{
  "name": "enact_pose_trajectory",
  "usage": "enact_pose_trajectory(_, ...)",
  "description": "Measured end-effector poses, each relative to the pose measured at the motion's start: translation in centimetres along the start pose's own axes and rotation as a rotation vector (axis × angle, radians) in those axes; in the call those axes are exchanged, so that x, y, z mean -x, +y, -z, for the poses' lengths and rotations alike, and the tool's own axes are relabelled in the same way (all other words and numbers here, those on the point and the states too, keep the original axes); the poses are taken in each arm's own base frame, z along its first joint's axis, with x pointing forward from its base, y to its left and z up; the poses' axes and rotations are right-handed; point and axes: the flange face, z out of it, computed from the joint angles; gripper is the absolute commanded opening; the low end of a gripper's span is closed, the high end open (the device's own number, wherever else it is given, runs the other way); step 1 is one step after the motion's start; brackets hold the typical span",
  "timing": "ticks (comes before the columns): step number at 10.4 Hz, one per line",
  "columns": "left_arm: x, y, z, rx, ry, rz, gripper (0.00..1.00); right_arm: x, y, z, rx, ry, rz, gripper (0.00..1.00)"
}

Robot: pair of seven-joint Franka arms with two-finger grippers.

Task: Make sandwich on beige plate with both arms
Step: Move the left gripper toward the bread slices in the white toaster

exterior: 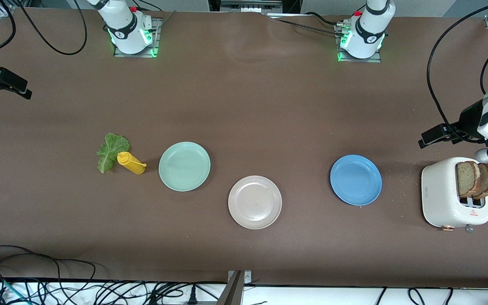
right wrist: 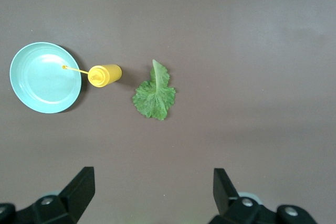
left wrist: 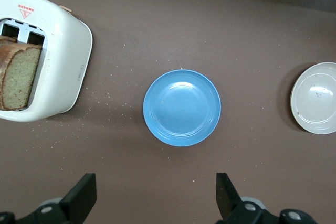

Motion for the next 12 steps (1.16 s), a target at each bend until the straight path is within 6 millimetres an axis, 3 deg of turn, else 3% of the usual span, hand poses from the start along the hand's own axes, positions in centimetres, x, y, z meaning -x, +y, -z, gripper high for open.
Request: enact_pose_trajectory(12, -0.08, 0.15, 0.13, -0.050, 0.019, -0.093, 1.00, 0.06, 0.09, -0.05, 0.000, -0.005, -0.002, 1.00)
